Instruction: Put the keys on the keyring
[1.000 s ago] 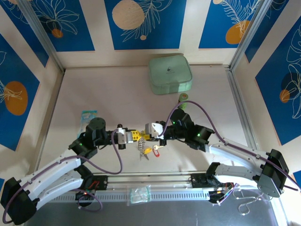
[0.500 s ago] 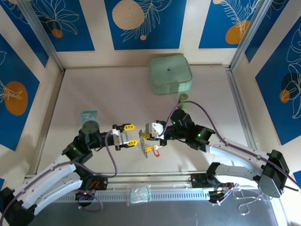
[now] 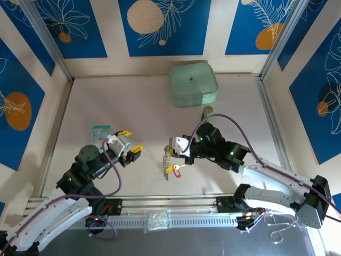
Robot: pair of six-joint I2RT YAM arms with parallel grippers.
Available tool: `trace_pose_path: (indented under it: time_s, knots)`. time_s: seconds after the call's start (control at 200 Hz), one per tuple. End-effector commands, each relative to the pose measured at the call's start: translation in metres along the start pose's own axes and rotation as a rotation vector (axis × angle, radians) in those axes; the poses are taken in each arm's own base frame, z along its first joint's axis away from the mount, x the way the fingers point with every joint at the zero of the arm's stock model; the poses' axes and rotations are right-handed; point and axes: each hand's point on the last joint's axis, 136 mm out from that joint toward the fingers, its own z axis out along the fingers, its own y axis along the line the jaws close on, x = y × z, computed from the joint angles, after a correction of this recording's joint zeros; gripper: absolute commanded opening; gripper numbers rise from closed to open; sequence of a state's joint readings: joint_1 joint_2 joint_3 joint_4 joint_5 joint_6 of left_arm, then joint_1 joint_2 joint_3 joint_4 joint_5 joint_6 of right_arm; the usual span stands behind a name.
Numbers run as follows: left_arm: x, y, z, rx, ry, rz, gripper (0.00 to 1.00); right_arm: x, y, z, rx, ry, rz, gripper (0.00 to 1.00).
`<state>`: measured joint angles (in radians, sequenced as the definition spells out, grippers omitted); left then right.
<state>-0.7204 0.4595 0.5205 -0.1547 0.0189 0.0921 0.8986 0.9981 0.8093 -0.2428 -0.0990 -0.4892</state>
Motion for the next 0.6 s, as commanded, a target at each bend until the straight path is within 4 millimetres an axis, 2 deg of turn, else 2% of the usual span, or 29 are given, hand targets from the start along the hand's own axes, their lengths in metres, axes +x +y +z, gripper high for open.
trace_pose_path:
  time_s: [0.0, 0.215, 0.595]
  knots:
    - [0.011, 0.020, -0.002, -0.123, 0.098, -0.154, 0.62, -0.016, -0.015, -0.017, 0.057, 0.021, 0.145, 0.00]
    - [0.028, 0.017, 0.010, -0.122, 0.200, -0.276, 0.60, -0.007, -0.022, -0.028, 0.110, 0.135, 0.413, 0.00]
    - [0.041, 0.005, 0.034, -0.069, 0.280, -0.339, 0.59, 0.013, -0.048, -0.046, 0.259, 0.261, 0.468, 0.00]
